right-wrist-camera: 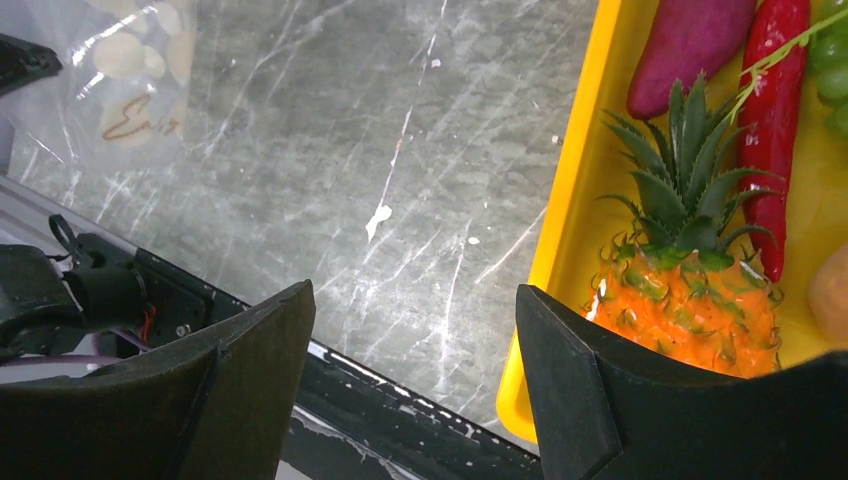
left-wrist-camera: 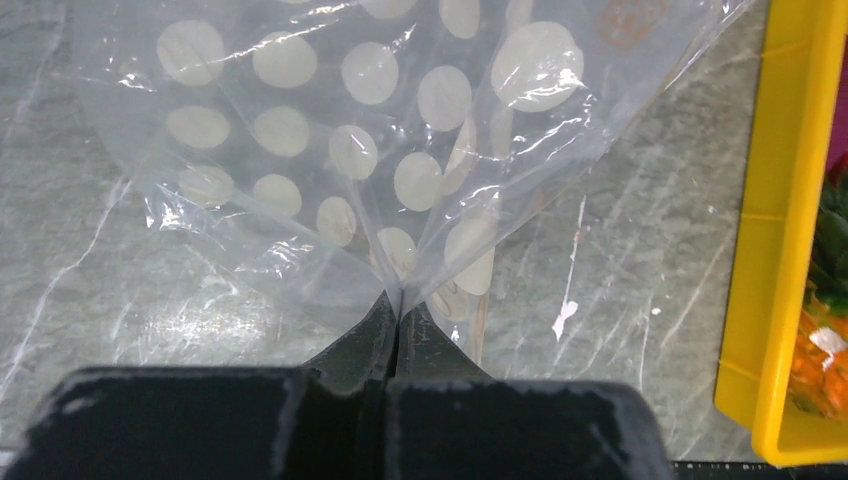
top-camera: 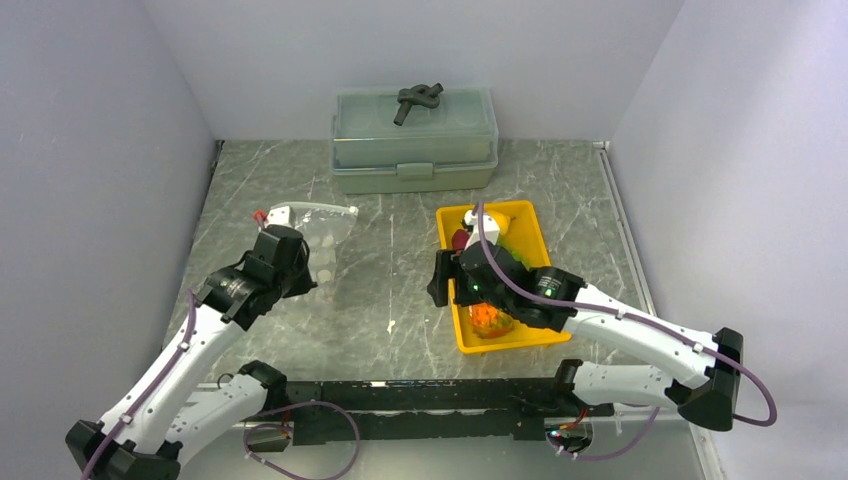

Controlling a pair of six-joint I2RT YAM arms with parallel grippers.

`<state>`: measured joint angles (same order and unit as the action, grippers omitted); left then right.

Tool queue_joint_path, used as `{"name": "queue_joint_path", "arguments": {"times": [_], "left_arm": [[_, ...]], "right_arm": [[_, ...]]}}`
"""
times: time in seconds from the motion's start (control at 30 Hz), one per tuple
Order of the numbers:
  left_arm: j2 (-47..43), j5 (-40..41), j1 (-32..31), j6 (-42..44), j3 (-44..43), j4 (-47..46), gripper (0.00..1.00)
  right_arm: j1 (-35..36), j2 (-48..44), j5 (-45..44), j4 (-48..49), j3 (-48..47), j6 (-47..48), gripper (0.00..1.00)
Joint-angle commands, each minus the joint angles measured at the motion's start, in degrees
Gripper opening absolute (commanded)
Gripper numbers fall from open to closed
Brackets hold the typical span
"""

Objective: Place the food in the zip-top bag and seal the zipper
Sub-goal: Pick up the zipper food storage bag at the center of the board, then open the zipper of the food storage bag.

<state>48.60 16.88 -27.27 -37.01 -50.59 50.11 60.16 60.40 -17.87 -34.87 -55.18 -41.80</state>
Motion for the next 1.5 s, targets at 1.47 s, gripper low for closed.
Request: {"name": "queue_joint_path", "arguments": {"times": [1.47], "left_arm": [[-9.11,-49.50,-0.33,26.94,-1.56,-15.68,0.00]], "right_arm": [[-18.76,25.53,11.11,-8.49,-39.96,7.33,0.78]]}}
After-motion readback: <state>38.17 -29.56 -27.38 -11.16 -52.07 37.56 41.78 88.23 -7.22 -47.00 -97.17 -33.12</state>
